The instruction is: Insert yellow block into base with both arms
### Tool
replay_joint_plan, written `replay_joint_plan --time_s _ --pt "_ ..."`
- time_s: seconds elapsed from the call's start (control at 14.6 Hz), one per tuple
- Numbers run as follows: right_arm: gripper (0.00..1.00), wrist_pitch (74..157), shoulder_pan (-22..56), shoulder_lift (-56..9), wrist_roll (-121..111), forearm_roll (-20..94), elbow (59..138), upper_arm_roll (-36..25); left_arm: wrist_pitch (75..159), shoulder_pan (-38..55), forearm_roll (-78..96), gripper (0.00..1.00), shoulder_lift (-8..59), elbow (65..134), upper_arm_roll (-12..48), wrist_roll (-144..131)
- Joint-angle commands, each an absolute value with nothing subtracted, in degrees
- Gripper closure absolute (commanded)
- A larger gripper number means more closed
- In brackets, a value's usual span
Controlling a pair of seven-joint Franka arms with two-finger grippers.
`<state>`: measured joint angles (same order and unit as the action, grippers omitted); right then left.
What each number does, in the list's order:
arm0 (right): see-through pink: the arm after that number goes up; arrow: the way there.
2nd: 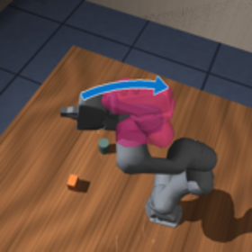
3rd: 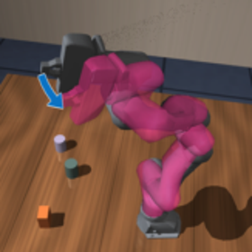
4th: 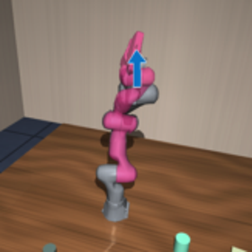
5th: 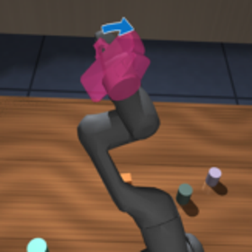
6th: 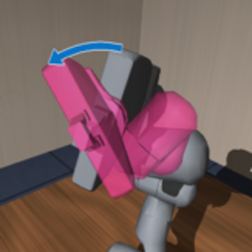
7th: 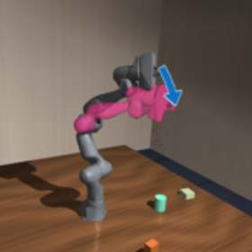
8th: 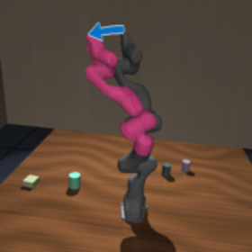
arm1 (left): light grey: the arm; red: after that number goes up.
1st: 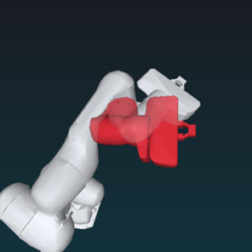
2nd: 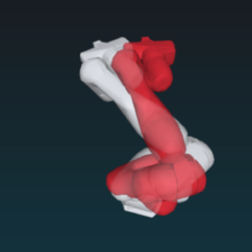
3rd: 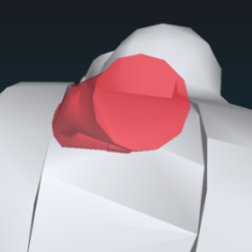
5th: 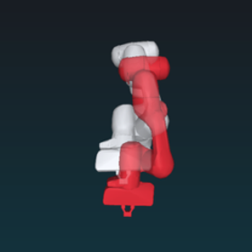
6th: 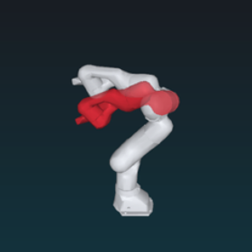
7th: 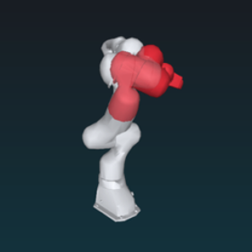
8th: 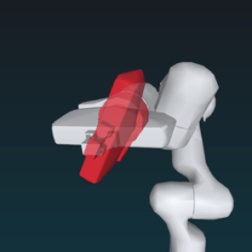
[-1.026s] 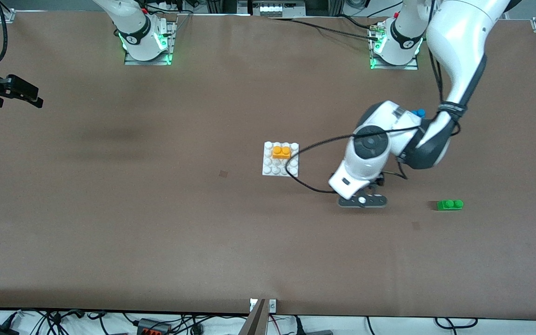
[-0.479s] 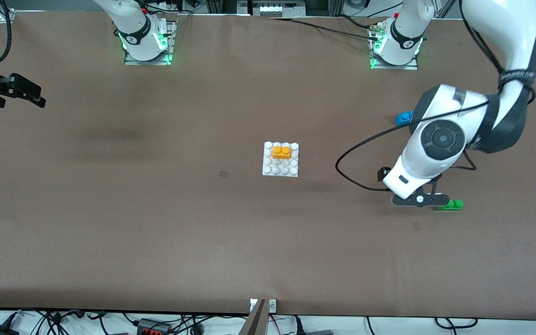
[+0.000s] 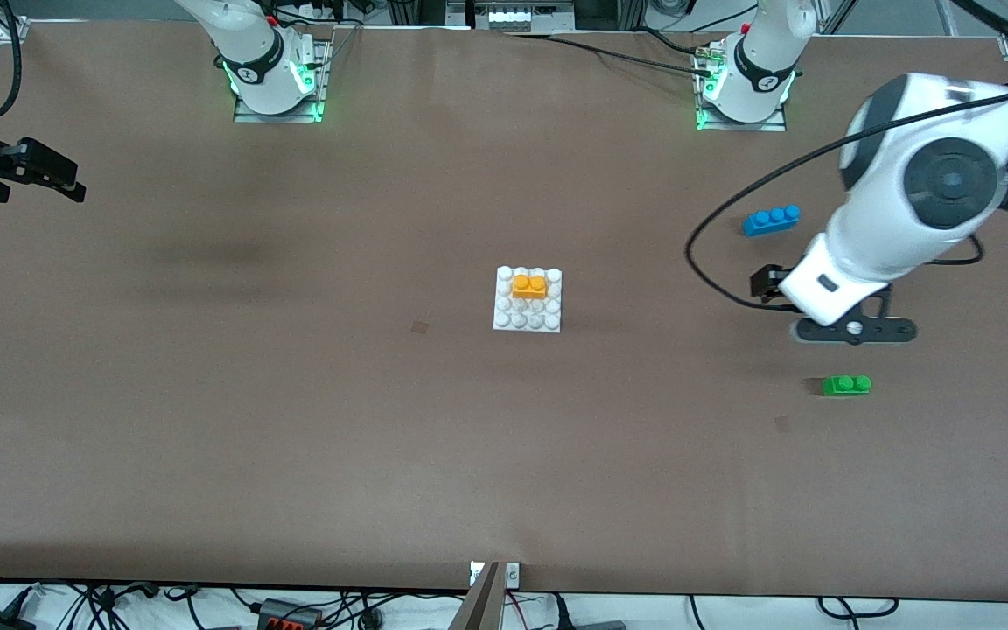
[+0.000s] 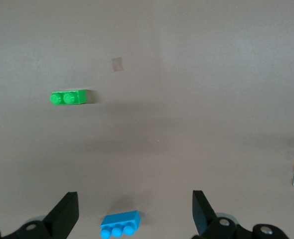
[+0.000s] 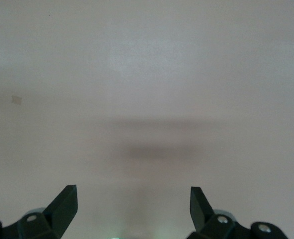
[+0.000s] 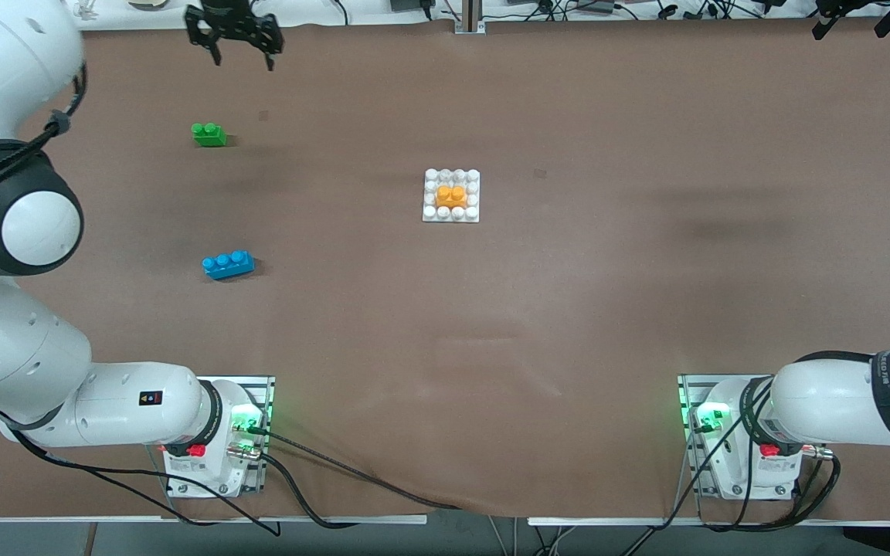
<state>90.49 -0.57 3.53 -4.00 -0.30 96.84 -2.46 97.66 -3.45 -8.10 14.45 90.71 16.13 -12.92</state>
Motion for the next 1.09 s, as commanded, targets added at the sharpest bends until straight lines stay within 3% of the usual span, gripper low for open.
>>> replay_joint_plan --time_s 0.0,0.27,1.03 --pt "0.00 89.4 -0.8 3.7 -4.2 -0.1 96.1 -2.3 96.8 -4.0 -1.4 0.00 11.7 89.1 9.4 -6.7" --pt "0.00 89.4 -0.8 3.7 -4.2 -0.1 96.1 -2.3 89.7 -4.1 -0.3 0.00 11.6 81.9 6.2 -7.6" --pt "0.00 89.4 -0.8 3.7 -4.2 -0.1 96.1 -2.3 87.6 -3.6 -0.3 0.00 10.1 83.1 8.2 -12.3"
